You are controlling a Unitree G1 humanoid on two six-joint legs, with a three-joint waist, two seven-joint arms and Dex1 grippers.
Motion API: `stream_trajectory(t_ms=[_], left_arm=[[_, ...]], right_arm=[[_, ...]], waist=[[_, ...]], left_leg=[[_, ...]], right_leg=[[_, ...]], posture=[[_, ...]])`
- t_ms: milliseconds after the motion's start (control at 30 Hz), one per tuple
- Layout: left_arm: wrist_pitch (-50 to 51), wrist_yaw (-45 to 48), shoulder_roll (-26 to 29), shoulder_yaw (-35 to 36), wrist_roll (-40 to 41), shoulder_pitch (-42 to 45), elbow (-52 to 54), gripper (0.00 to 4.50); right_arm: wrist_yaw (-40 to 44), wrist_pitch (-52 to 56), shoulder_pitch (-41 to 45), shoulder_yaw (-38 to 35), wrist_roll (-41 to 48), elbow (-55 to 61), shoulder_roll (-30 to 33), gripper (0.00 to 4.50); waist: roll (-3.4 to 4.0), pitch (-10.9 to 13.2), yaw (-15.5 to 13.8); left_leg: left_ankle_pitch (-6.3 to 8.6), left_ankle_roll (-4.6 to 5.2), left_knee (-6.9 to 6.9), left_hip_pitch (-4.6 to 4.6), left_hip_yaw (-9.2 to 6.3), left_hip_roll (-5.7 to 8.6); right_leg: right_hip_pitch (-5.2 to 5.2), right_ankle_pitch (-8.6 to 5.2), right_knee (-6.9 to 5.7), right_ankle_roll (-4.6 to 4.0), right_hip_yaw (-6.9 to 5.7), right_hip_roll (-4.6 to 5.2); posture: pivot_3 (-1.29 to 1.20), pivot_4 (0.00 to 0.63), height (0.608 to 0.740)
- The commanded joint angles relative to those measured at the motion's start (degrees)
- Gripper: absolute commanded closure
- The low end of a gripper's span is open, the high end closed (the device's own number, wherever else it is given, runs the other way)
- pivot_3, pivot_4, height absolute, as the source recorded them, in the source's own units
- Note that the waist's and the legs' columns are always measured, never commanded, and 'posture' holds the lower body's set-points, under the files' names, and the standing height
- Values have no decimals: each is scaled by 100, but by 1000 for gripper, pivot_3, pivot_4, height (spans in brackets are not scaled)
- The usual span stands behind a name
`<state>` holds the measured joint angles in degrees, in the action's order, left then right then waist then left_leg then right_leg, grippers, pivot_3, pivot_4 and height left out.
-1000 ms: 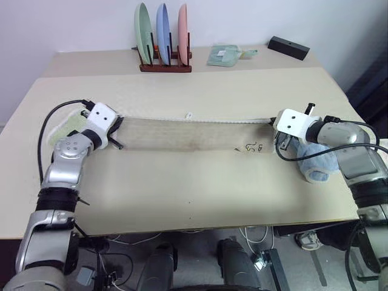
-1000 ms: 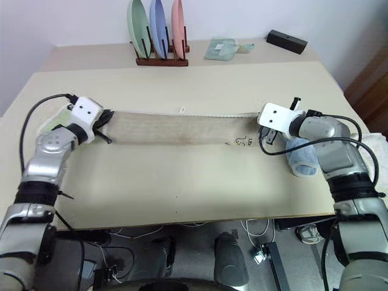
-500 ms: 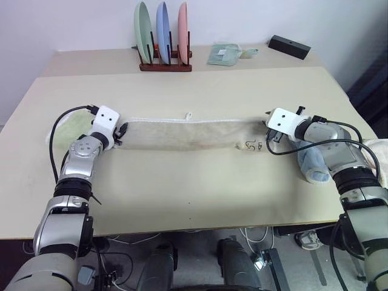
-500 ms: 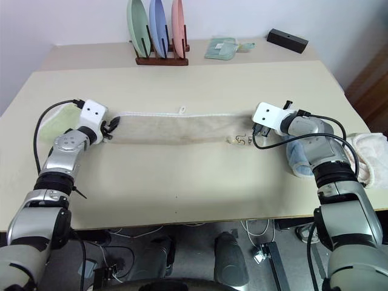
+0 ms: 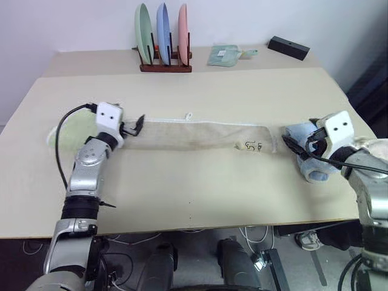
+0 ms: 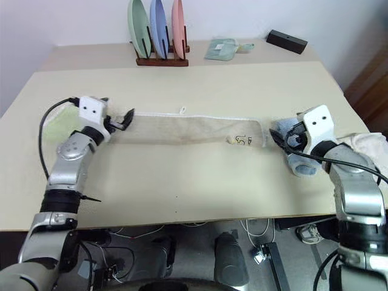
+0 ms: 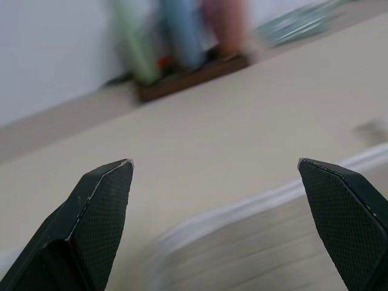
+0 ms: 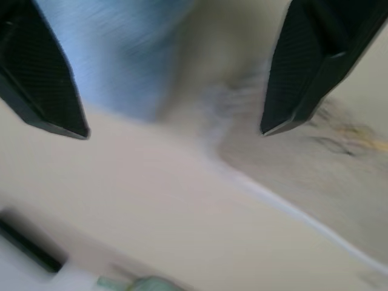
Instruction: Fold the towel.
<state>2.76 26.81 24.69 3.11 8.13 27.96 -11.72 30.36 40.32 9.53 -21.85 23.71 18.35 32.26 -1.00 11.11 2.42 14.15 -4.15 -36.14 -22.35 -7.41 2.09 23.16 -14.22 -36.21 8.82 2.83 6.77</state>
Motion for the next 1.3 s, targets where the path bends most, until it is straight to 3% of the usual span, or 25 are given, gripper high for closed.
stream_trajectory(t_ms=[33, 167, 300, 400, 600, 733, 933, 1033, 1300], left_arm=[[84, 858, 21, -652, 126, -306, 964, 36], [180, 1419, -56, -1176, 271, -608, 1637, 36], [489, 1620, -240, -1527, 403, -806, 2152, 36], [603, 1624, -297, -1585, 384, -902, 2305, 36], [720, 1451, -390, -1611, 283, -1070, 2473, 36], [726, 1361, -377, -1636, 176, -1205, 2591, 36], [901, 1145, -383, -1523, 188, -1329, 2733, 36], [921, 1117, -356, -1520, 187, -1353, 2761, 36], [838, 1130, -271, -1435, 109, -1188, 2504, 36]], right_arm=[[-1030, 1666, -220, -486, 1441, 1115, -1042, 83], [-2302, 2637, -115, -753, 1949, 1318, -2139, 83], [-3560, 2888, 471, -1362, 2283, 905, -3134, 83], [-4168, 2883, 855, -1773, 2343, 488, -3342, 83], [-4626, 2286, 1480, -2175, 2411, -582, -3232, 83], [-4657, 2090, 1581, -2097, 2467, -896, -3073, 1273], [-4717, 1945, 1621, -1971, 2608, -962, -2891, 4355], [-4649, 1980, 1600, -1847, 2596, -774, -2551, 4439], [-3866, 2314, 1338, -1249, 2511, 24, -811, 4439]], waist=[[10, -5, 4], [16, -5, -13], [17, -6, -21], [21, -8, -15], [24, -12, -6], [27, -16, -6], [30, -17, 6], [36, -15, -8], [44, -14, -5]], left_leg=[[0, 0, 0, 1, 0, -1], [0, 0, -1, -1, 4, 1], [0, 0, -3, -2, 4, 2], [0, 0, -1, -1, 4, 2], [0, 2, -3, 0, 4, 2], [0, 2, -2, 2, 5, 2], [0, 2, 0, 1, 5, 2], [0, 2, 0, -1, 4, 2], [1, 4, 3, -5, 5, 2]], right_leg=[[-1, 0, -1, 0, 0, -1], [3, 0, 0, -2, 4, 0], [5, 0, 0, -3, 4, 0], [6, 0, 0, -3, 4, 0], [2, 0, 0, -3, 2, 0], [0, 0, 0, -3, 2, 0], [3, 0, 0, -3, 3, 0], [3, 0, 2, -3, 3, 0], [6, -2, 7, -2, 2, 0]], posture=[[0, 150, 740], [0, 150, 740], [0, 150, 740], [0, 150, 740], [0, 150, 740], [0, 150, 740], [0, 150, 740], [0, 150, 740], [0, 150, 740]])
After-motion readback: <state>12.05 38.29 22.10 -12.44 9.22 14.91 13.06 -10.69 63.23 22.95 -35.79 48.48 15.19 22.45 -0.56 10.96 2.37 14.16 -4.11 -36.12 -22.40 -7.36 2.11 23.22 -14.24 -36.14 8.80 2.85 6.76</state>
